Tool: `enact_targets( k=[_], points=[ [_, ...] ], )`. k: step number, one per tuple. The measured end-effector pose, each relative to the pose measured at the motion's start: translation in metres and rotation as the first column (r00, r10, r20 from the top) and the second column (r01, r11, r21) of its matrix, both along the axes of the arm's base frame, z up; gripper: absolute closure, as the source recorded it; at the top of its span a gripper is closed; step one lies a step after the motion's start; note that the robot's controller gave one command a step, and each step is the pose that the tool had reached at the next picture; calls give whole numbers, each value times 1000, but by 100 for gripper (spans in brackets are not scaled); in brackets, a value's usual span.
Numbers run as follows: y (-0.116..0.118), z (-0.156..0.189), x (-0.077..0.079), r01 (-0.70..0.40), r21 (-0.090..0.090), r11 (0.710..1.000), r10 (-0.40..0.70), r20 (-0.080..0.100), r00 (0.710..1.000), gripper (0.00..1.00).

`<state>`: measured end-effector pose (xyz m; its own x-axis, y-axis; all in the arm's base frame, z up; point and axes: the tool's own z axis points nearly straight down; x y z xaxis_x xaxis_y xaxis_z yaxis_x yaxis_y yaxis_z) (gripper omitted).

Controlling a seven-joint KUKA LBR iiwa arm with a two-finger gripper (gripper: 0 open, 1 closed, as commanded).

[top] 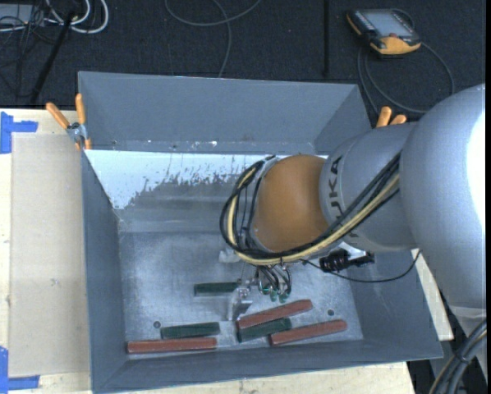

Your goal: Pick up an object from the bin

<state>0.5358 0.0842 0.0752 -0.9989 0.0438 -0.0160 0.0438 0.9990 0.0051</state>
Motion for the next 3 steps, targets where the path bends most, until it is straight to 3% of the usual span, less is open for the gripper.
enact_targets(
  k=[1,2,3],
  points=[
    [1,2,-1,0,0,1000,0,-7,1000,100],
    [0,0,0,1,0,1000,-1,0,1000,0],
    [1,2,-1,1,0,1000,-1,-7,1000,100]
  ],
)
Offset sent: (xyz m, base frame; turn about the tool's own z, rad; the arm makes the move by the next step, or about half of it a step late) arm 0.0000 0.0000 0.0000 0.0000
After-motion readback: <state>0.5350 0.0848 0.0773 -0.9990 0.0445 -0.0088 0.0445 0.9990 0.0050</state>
